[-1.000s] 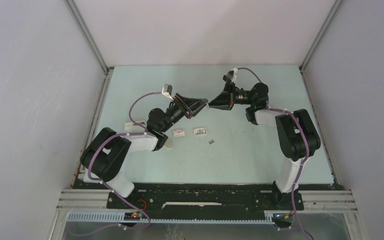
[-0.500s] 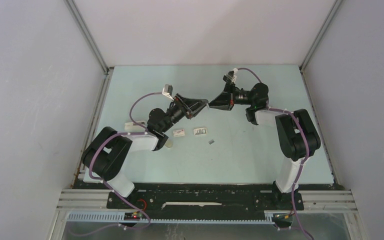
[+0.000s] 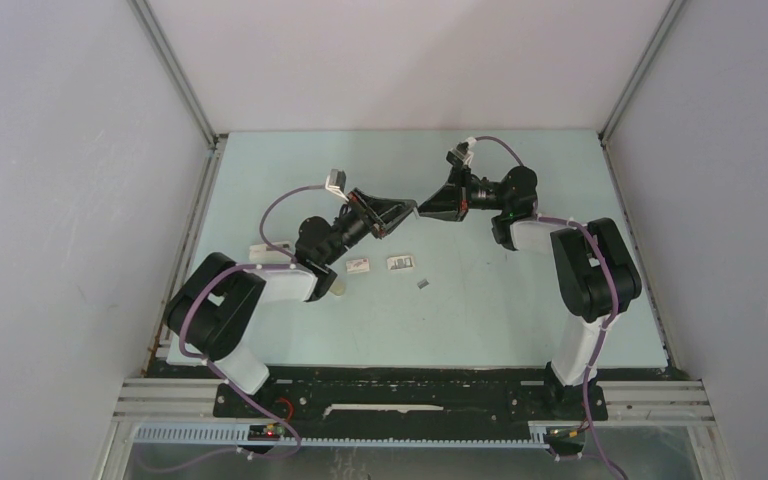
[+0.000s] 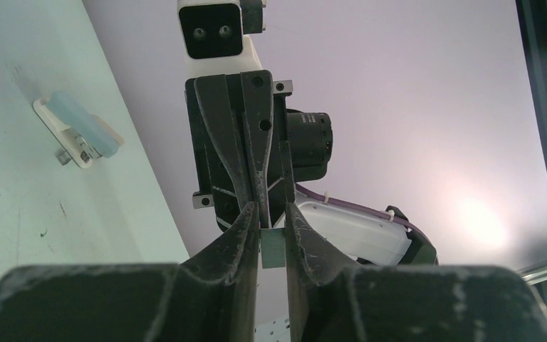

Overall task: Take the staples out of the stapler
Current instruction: Pick up the staple from the center of the board, then place the staple in the staple box.

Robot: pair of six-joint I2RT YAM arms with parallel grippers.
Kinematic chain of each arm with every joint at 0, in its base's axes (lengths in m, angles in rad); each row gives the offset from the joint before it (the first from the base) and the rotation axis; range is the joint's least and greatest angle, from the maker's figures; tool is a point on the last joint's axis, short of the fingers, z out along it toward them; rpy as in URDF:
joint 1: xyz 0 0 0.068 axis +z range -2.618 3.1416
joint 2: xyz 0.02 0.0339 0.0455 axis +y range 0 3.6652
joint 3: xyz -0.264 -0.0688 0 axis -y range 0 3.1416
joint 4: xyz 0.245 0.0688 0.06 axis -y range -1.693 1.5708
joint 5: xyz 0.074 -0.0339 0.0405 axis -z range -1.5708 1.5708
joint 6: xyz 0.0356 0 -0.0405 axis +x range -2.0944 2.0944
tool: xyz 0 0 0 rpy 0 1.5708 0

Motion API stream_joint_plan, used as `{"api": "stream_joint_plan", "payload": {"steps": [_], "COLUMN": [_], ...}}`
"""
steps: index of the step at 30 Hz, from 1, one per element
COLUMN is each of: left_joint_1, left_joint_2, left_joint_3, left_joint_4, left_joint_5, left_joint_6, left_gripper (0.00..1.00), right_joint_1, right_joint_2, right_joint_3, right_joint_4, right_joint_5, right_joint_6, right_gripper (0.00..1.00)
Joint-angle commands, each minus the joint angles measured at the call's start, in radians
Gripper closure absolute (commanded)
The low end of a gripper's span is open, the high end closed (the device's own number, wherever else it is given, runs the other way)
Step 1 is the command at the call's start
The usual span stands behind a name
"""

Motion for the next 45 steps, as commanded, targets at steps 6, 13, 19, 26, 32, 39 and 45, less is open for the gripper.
{"api": "stream_joint_plan", "payload": {"steps": [6, 13, 19, 26, 32, 39, 45], "left_joint_1": [0.000, 0.022, 0.041, 0.086, 0.093, 0.053, -0.035], "left_joint_2": [-0.028, -0.058, -0.083, -0.171, -0.253, -0.290, -0.249], "left_joint_3": [0.018, -0.012, -0.038, -0.106, -0.097, 0.061, 0.187], "left_joint_4": [0.031, 0.026, 0.009, -0.109, -0.438, -0.998, -1.242], "left_joint_5": [0.001, -0.008, -0.008, -0.007, -0.004, -0.100, -0.223], "left_joint_6": [-0.002, 0.005, 0.013, 0.081, 0.224, 0.494, 0.583], "left_gripper": [0.81, 0.81, 0.82, 0.81, 0.81, 0.81, 0.81], "right_joint_1": [-0.009, -0.029, -0.046, -0.102, -0.158, -0.179, -0.204], "right_joint_2": [-0.024, -0.049, -0.081, -0.142, -0.190, -0.313, -0.342], "right_joint_3": [-0.013, -0.036, -0.046, -0.095, -0.134, -0.067, -0.024], "right_joint_4": [0.000, -0.028, -0.030, -0.109, -0.344, -1.114, -1.322], "right_joint_5": [0.012, -0.002, -0.021, -0.058, -0.101, 0.008, 0.082], "right_joint_6": [-0.035, -0.081, -0.107, -0.243, -0.551, -1.297, -1.516], "right_gripper": [0.74, 0.68, 0.68, 0.68, 0.72, 0.71, 0.70]}}
